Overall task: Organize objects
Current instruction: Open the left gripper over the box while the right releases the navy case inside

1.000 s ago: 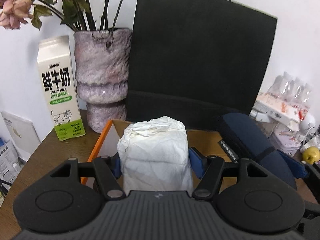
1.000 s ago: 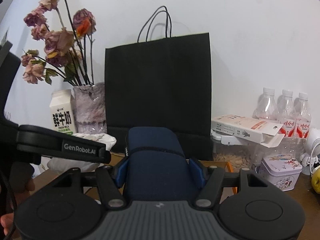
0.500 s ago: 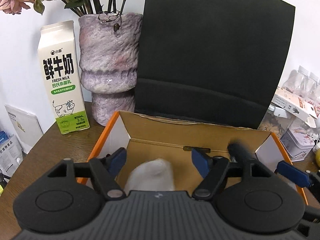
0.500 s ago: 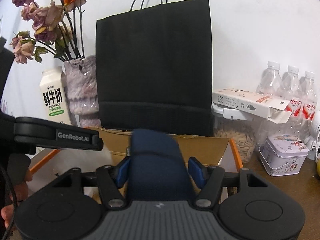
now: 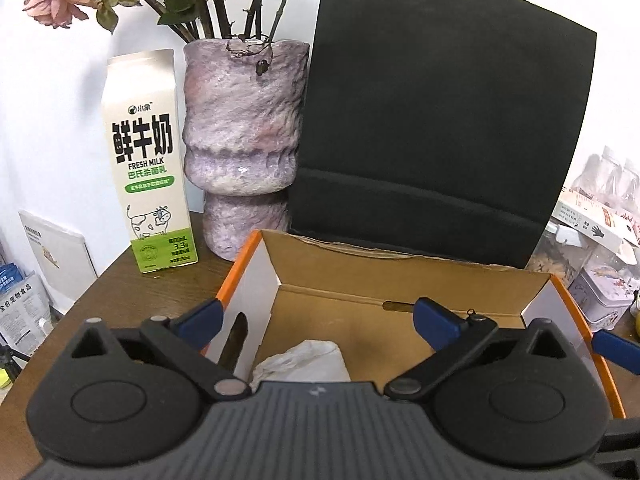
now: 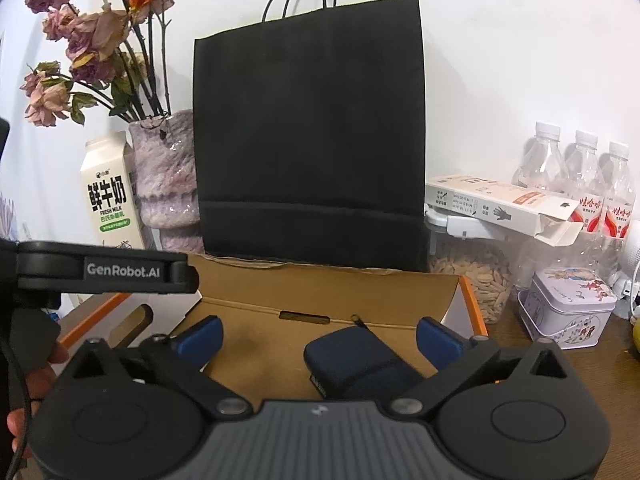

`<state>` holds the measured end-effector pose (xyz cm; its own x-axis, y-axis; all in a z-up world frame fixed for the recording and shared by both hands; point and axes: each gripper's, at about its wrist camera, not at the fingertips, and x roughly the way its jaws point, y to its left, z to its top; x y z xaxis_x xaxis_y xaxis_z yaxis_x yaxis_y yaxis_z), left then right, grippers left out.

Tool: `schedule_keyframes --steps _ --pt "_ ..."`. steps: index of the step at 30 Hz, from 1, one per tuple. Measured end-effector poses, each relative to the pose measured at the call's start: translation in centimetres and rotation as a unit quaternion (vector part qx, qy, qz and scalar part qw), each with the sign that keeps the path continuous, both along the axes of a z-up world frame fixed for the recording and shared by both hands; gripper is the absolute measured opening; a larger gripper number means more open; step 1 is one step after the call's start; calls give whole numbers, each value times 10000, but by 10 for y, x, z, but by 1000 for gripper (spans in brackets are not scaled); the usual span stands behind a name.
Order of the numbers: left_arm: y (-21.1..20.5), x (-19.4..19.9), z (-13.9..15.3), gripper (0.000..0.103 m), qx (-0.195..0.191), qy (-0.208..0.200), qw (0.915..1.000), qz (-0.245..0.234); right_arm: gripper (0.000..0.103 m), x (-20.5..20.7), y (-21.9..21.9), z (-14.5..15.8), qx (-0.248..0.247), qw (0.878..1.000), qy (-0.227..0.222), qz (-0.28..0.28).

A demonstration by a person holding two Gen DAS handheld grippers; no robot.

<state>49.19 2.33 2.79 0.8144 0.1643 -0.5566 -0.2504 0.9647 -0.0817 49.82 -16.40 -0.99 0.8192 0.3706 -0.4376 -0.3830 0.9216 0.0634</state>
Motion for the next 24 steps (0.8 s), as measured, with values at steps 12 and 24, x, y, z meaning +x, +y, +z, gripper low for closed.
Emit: schedule_keyframes --steps 12,24 --pt "-12 -38 22 103 74 -113 9997 -182 103 -37 -13 26 145 9994 -297 31" --pt "-27 -107 50 103 73 -349 9984 -436 103 -107 -41 42 207 9986 -477 -40"
